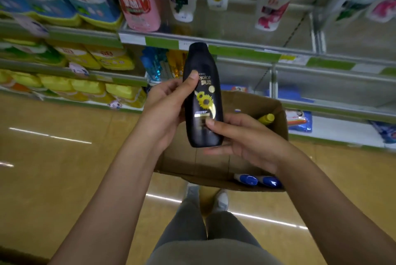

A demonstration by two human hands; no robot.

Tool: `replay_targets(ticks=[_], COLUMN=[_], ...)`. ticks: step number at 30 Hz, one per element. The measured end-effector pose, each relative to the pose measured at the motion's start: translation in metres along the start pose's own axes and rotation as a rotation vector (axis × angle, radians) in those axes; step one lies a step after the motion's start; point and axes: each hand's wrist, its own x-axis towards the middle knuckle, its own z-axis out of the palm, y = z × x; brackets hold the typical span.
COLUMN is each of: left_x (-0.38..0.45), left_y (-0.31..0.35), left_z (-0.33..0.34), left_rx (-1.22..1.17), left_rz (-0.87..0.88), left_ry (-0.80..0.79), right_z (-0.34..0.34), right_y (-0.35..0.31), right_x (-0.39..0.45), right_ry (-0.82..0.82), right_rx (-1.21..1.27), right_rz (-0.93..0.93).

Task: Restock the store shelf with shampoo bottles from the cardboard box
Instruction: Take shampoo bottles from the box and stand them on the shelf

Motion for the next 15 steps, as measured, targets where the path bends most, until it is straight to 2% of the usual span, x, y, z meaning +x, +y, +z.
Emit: replay_targets(ticks=[2,6,9,13,15], left_x=[-0.007,-0.02,-0.03,-0.041,-0.043], left_y=[0.013,0.033,0.047,0.065,0.07], left_z=[0.005,0.009,0.014,0.026,0.032], left_rx=[0.054,0.143,0.126,-0.003,-0.037], left_rz=[0.047,0.124,0.108,0.108,0.131], left_ry=[0.091,0.179,0.122,-0.061,-0.083], right_z=[0.008,0.021,0.021,0.018,0.018], right_y=[0.001,-0.005,-0.018,-0.032,-0.036], right_x=[-0.007,-0.016,-0.023,-0.029,-0.031], right_ry=[-0.004,-0.058,-0.15,-0.291,-0.362], right_rx=[0.165,0.308,0.384,0.483,0.534], right_rz=[-0.034,-0.111,-0.149,-0.163,-0.142])
